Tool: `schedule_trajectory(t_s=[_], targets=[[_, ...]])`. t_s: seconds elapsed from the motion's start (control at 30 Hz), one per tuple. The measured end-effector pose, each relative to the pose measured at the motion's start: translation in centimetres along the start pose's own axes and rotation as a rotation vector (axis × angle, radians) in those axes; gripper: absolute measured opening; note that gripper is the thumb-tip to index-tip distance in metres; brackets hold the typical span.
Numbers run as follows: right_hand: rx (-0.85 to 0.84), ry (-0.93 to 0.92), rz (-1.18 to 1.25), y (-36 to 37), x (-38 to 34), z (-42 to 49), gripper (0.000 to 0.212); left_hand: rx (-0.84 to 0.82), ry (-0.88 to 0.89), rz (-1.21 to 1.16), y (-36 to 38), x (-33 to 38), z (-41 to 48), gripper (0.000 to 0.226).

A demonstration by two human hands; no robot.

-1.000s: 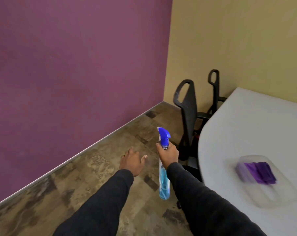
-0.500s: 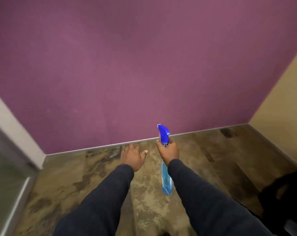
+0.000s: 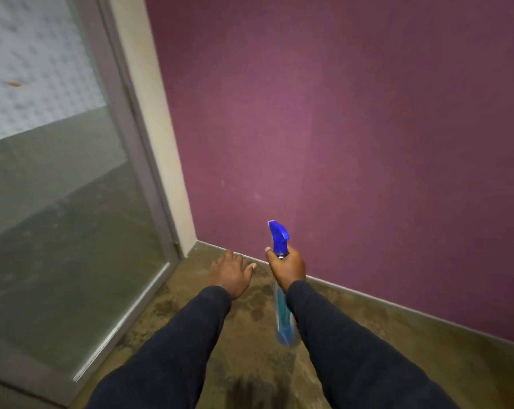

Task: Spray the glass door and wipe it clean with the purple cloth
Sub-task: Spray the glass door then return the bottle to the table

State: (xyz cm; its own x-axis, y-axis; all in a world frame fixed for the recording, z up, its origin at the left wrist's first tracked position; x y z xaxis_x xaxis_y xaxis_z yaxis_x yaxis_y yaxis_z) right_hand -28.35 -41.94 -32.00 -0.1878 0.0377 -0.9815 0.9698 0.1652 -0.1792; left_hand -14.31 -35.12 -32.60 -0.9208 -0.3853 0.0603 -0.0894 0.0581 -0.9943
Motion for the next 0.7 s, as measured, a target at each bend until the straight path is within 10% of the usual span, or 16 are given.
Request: schedule_trajectory(t_s=[0.7], targets=[[-0.647,-0.227,0.11,33.9,-14.0,7.0,0.029,0.135,-0.612,0.087,-10.2,-30.5,5.8,0.057]])
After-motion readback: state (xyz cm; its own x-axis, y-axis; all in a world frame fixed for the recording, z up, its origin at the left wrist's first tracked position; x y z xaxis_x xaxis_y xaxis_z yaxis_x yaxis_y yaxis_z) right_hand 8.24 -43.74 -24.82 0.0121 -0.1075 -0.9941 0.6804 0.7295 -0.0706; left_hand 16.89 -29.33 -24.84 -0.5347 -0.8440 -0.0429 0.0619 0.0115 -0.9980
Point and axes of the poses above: each hand's wrist, its own z-axis towards the middle knuckle, its own y-axis out of the palm, x = y × z, the point moved 1 cm from there along z, towards the middle knuckle, and after that the axes turned 10 degrees about z, right-handed, at the moved point
